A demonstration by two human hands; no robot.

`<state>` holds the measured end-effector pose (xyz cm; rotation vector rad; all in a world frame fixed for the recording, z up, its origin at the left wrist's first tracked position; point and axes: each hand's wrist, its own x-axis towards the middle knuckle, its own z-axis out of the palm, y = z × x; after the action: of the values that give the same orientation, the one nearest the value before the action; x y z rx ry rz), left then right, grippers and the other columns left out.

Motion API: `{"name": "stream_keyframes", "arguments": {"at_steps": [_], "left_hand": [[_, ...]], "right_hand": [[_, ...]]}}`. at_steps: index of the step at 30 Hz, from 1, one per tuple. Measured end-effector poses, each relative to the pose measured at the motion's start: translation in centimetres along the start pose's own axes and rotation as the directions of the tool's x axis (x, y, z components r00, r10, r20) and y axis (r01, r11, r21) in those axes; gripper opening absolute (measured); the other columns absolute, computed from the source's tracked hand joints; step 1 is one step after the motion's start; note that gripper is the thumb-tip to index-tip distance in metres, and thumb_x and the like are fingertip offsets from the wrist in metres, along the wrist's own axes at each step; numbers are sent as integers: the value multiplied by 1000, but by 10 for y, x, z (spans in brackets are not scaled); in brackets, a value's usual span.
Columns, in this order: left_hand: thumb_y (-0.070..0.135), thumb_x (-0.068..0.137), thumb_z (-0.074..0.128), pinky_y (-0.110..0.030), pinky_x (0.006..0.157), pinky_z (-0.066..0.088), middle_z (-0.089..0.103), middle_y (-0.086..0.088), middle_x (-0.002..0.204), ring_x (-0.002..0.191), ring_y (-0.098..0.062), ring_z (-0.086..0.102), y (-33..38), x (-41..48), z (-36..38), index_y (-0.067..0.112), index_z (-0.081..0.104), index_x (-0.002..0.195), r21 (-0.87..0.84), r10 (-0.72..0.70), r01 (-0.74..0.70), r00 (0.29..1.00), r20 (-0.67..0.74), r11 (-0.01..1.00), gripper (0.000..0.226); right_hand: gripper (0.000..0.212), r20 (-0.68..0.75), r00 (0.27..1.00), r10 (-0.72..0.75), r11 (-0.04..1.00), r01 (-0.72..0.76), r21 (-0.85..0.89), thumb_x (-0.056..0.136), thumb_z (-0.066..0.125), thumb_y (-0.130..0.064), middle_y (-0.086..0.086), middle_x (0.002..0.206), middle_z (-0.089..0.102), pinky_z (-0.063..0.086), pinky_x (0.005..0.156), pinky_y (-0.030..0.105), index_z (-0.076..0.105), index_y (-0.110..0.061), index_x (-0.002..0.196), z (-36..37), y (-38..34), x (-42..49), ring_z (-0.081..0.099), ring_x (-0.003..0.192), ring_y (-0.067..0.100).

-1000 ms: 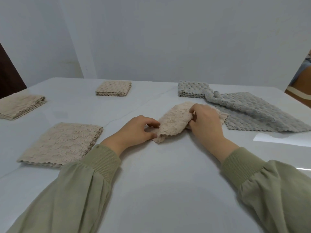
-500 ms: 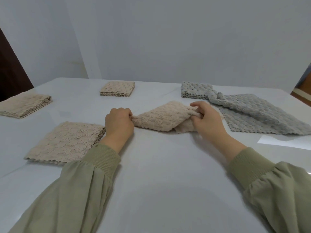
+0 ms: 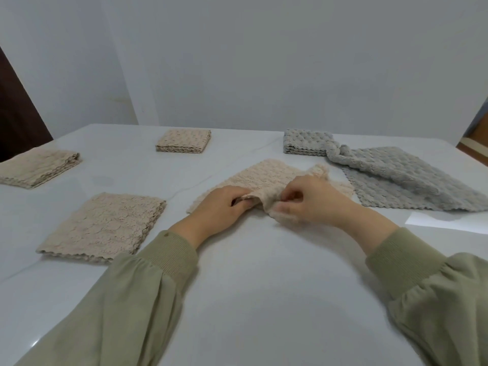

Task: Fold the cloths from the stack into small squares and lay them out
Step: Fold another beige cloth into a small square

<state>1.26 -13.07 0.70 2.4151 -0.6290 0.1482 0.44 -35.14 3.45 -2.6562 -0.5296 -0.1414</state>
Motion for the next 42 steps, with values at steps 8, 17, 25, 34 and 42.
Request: {"name": "stream_keyframes", "arguments": {"at_steps": [8,17,25,34,42], "left_hand": [[23,95,50,-29,67,38,58,3,69,73,-20,51,4,-1,-10,21,54,67,93,-3,-2,999,47,996,29],[34,99,42,-25,81,43,65,11,108,94,-9,60,13,4,-17,20,66,110,-148,-126,115,990,-64,982,30],[49,99,18,-49,116,4,3,12,158,145,-13,2,-18,9,-6,33,10,150,501,-277,141,938,209,854,53],[54,96,27,-47,118,5,6,7,158,145,-15,-2,5,-5,-13,32,15,149,300,-148,73,961,234,951,59],[62,92,22,-45,117,-2,-6,10,158,145,-14,-9,9,-14,-2,37,1,149,516,-180,-27,921,346,856,66]], "right_hand": [[24,173,983,61,990,-81,114,80,53,-3,-3,71,66,45,64,21,71,-18,76,-23,-9,-4,59,66,9],[23,-176,940,292,956,-289,46,88,46,-12,0,69,63,41,51,23,67,-15,83,-20,3,5,55,57,11],[58,108,957,269,935,-233,-269,90,46,-55,4,130,55,41,100,43,41,-17,134,1,10,5,52,116,25],[39,-371,925,85,978,-149,-148,97,40,-29,10,133,50,36,101,43,46,-9,130,8,1,-11,44,122,28],[37,-330,944,-21,886,-136,-442,96,39,-23,2,56,42,32,57,33,37,-13,60,20,-16,-40,41,55,27]]}}
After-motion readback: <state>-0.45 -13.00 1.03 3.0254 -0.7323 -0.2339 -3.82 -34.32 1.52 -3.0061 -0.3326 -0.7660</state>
